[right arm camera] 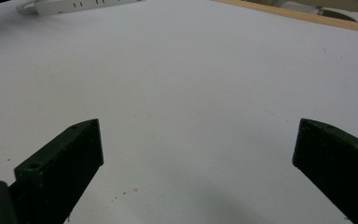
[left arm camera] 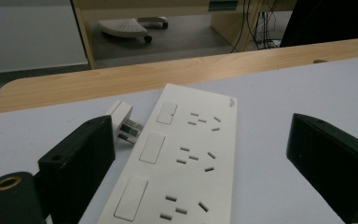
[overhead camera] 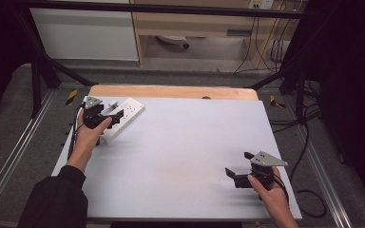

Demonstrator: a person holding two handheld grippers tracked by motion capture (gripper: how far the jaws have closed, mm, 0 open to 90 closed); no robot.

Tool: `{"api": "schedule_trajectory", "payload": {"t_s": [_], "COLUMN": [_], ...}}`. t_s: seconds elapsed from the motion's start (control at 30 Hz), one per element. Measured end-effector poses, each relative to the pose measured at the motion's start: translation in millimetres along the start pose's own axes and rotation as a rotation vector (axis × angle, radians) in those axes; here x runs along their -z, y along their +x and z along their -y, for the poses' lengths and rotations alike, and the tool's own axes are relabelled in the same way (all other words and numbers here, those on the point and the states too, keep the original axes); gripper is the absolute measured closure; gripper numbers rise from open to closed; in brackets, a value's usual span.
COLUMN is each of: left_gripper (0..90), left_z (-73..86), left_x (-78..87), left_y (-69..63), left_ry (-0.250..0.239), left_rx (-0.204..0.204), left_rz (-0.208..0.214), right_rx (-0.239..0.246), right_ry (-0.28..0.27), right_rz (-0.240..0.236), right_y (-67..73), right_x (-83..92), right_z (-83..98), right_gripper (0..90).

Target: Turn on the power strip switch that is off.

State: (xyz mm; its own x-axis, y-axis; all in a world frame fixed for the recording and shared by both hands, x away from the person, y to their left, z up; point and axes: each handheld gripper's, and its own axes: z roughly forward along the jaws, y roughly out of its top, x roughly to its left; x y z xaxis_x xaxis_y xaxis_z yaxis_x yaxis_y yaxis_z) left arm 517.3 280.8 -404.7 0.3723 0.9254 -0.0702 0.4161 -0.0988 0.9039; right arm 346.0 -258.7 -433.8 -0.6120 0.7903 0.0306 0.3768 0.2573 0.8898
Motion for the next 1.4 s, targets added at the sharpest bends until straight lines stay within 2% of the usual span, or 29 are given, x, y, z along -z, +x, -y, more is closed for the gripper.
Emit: {"api": "schedule_trajectory", "payload": {"t_s": [0.13, 0.3, 0.53, 0.7, 1.13, 1.27, 1.4], "left_gripper": [6.4, 6.4, 6.4, 6.4, 6.4, 6.5, 6.5], "left_z": [-0.6, -1.8, -5.7, -9.0, -17.8, -19.9, -19.4], "left_x": [0.1, 1.9, 8.4, 15.7, 48.1, 62.4, 74.9], "left_y": [-1.1, -3.4, -8.0, -12.1, -18.7, -19.4, -21.7], "left_ry": [-0.005, -0.009, -0.018, -0.022, -0.028, -0.067, -0.077], "left_rx": [0.014, 0.012, 0.024, 0.006, 0.004, 0.022, 0.021], "left_rz": [0.002, 0.006, 0.031, 0.032, 0.05, 0.056, 0.066], "right_rx": [0.002, 0.0, 0.0, -0.003, -0.003, 0.002, 0.0], "right_ry": [-0.001, 0.0, 0.0, 0.001, 0.002, 0.002, 0.004], "right_rz": [0.001, 0.0, 0.0, -0.002, -0.001, -0.001, -0.001], "right_y": [-0.4, 0.1, 0.0, 0.5, 1.1, 1.0, 1.2], "right_x": [-0.2, -0.3, -0.4, -0.9, -1.0, -0.9, -1.1], "right_z": [0.1, 0.0, -0.1, -0.2, -0.4, -0.5, -0.3], "right_gripper": [2.3, 2.3, 2.3, 2.2, 2.3, 2.3, 2.3]}}
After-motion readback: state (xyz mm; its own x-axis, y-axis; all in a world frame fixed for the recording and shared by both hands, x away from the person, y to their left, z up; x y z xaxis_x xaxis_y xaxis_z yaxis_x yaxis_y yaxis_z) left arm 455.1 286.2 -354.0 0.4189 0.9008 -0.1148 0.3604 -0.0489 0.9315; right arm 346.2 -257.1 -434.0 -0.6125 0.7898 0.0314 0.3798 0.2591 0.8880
